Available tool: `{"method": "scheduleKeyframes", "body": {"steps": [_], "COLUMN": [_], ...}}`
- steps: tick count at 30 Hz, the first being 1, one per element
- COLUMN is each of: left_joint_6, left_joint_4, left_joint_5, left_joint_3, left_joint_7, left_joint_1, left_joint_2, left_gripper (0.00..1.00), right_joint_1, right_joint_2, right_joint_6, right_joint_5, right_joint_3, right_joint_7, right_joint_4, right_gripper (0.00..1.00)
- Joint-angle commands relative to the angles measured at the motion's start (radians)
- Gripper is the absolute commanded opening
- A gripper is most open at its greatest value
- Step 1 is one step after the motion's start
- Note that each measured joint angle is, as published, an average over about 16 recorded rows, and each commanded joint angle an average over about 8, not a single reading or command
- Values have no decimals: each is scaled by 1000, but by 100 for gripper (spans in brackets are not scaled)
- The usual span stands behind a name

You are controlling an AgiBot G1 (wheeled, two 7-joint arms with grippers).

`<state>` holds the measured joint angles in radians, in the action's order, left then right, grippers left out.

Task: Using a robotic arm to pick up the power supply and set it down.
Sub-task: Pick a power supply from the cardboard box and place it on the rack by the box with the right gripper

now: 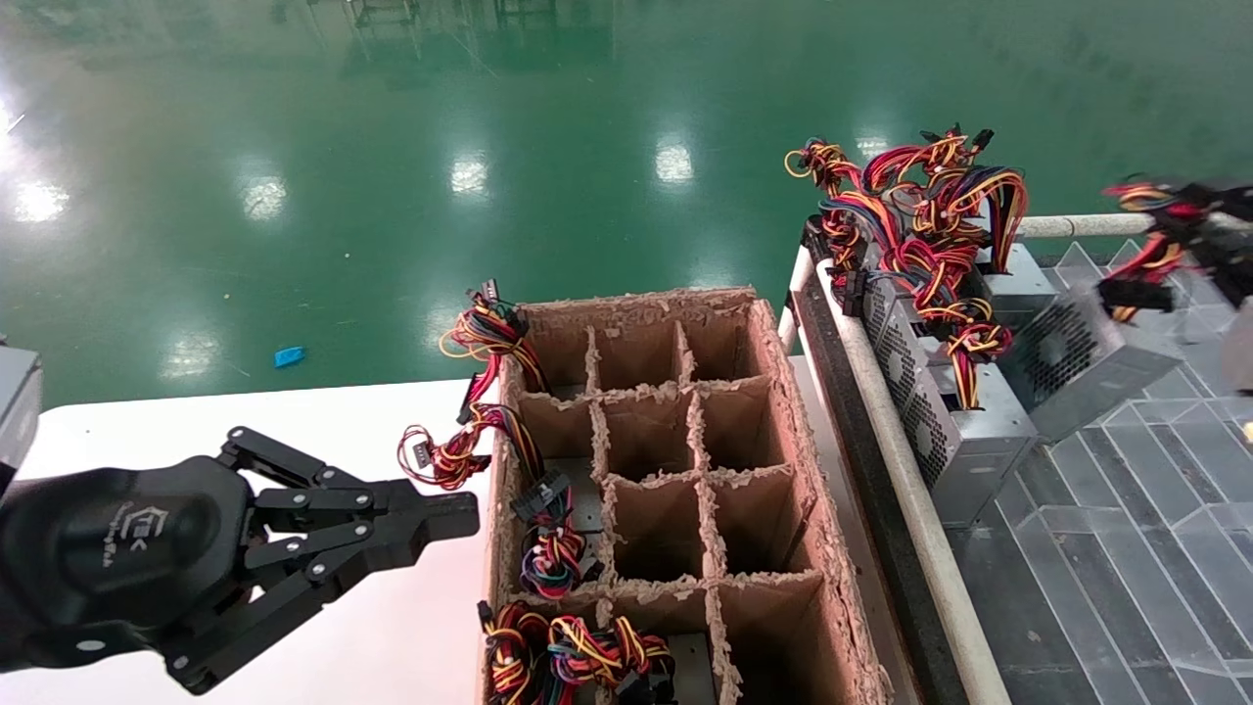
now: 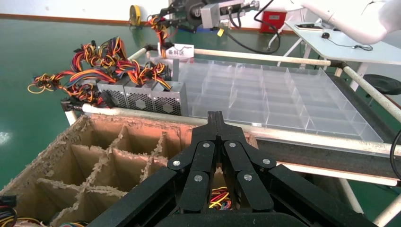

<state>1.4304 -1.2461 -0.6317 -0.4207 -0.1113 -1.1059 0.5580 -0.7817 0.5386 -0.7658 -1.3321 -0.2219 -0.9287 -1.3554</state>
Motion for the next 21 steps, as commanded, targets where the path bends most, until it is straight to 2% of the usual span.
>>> {"method": "scheduleKeyframes", "body": {"steps": [1,15,16,21], "left_joint_6": [0,0,0,0], "left_joint_4": [0,0,0,0], "left_joint_5": [0,0,0,0], "left_joint_3": [0,0,0,0], "left_joint_7": [0,0,0,0], "left_joint_1": [0,0,0,0], "left_joint_2": [0,0,0,0], "left_gripper": [0,0,0,0], "right_joint_1": [-6,-33,-36,-52], "right_joint_2": [11,85,90,109], "right_joint_6": [-2,-7,-4,7], "right_joint_5": [0,-17,-22,-41], "right_joint_3": [6,76,82,105], "right_joint_7": [-20,-19,-16,-2], "right_joint_4": [0,3,3,5], "right_gripper": [0,0,6,68]}}
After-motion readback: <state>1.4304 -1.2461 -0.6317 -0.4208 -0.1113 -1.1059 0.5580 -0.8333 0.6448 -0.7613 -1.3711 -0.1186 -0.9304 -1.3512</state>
